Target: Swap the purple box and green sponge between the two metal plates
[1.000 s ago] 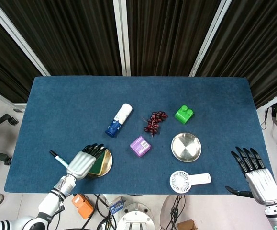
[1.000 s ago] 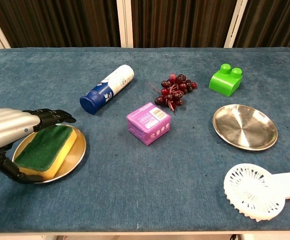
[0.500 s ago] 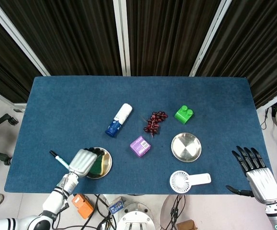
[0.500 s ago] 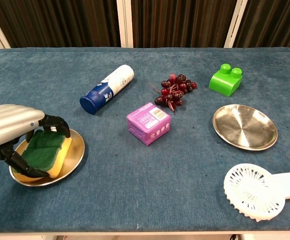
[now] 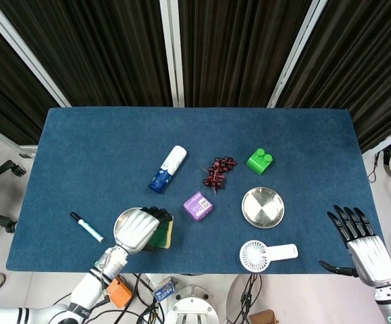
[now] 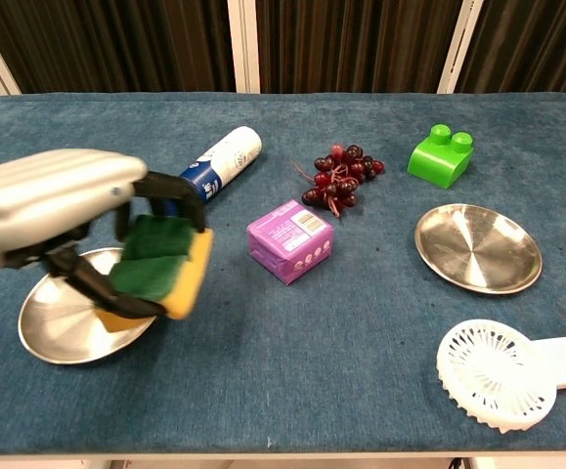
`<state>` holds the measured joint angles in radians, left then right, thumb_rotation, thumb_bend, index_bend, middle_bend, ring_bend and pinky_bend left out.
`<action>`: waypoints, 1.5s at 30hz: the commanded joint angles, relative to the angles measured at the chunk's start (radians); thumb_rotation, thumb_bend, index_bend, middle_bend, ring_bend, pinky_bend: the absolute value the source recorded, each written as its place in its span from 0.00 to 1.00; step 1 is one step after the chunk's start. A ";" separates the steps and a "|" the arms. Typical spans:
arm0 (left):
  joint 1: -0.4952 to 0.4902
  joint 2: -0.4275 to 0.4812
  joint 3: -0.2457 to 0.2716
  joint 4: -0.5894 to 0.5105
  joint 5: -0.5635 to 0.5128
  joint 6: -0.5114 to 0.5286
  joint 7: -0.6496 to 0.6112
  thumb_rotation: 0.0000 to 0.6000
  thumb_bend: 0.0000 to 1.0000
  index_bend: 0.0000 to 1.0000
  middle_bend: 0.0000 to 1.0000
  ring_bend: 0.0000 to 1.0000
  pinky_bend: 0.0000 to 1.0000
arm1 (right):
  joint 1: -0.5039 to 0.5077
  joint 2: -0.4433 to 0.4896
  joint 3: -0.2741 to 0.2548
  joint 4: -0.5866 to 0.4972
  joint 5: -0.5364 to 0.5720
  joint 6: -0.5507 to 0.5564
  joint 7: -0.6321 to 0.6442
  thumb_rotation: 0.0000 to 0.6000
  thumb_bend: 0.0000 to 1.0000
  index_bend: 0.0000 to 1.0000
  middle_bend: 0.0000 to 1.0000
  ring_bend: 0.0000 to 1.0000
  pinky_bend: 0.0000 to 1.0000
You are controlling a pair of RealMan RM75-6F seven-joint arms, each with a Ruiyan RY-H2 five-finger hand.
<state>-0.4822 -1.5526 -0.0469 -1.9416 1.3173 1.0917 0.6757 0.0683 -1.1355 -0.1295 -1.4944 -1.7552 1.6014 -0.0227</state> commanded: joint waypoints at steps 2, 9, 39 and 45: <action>-0.077 -0.161 -0.045 0.071 -0.051 -0.057 0.038 1.00 0.16 0.35 0.41 0.42 0.49 | 0.006 0.008 0.009 -0.006 0.008 -0.017 0.013 0.60 0.20 0.00 0.00 0.00 0.00; -0.143 -0.361 -0.081 0.240 -0.065 -0.085 -0.020 1.00 0.13 0.34 0.37 0.38 0.48 | 0.019 0.026 0.023 -0.009 0.029 -0.052 0.058 0.60 0.20 0.00 0.00 0.00 0.00; -0.209 -0.168 -0.085 -0.035 -0.370 -0.112 0.048 1.00 0.00 0.00 0.00 0.00 0.13 | 0.020 0.061 0.042 -0.010 0.040 -0.084 0.139 0.61 0.20 0.00 0.00 0.00 0.00; -0.234 -0.157 -0.141 -0.011 -0.372 -0.135 -0.073 0.97 0.00 0.00 0.00 0.00 0.11 | 0.020 0.061 0.043 -0.015 0.041 -0.092 0.132 0.61 0.20 0.00 0.00 0.00 0.00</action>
<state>-0.7031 -1.7089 -0.1582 -1.9707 0.9076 0.9644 0.6601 0.0884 -1.0745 -0.0865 -1.5091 -1.7145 1.5093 0.1096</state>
